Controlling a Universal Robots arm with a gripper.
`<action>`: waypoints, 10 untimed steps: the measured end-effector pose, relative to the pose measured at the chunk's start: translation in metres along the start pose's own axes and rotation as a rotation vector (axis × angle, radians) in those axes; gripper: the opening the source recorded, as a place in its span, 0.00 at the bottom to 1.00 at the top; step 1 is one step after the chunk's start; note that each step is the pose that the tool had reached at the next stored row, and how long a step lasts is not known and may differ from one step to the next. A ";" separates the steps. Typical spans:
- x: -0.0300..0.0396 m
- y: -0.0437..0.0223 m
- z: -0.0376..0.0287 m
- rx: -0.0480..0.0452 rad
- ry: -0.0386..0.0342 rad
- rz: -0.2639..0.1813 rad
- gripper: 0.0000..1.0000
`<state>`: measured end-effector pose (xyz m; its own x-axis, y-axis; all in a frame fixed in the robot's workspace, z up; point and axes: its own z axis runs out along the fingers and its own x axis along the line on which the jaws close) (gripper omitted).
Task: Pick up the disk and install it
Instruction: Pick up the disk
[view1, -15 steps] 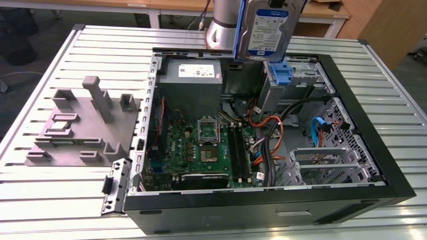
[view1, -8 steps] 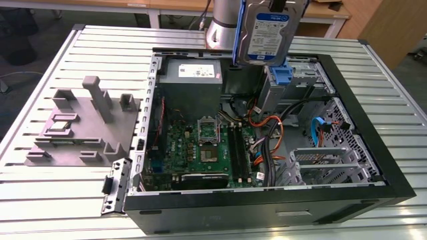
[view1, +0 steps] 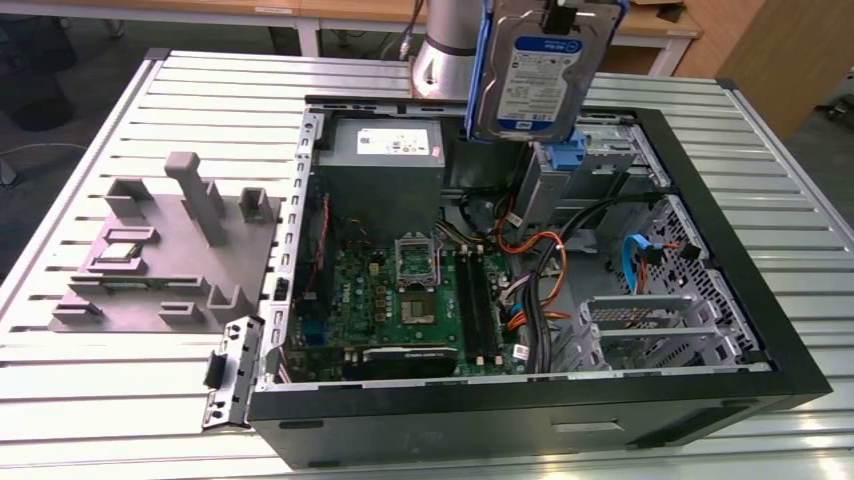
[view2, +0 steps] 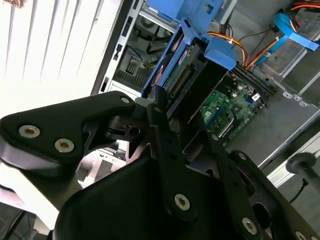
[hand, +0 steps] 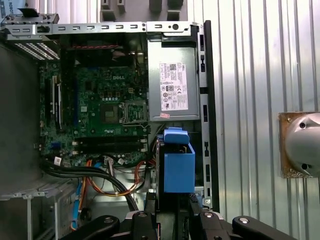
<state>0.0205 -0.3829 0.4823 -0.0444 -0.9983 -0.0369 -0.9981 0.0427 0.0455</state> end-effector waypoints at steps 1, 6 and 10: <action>0.0020 0.0000 -0.0001 0.0000 0.0000 0.000 0.35; 0.0118 -0.0003 -0.0005 0.0000 0.0007 0.000 0.35; 0.0191 -0.0006 -0.0007 0.0001 0.0023 0.000 0.35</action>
<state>0.0202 -0.4020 0.4822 -0.0444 -0.9984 -0.0346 -0.9981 0.0428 0.0454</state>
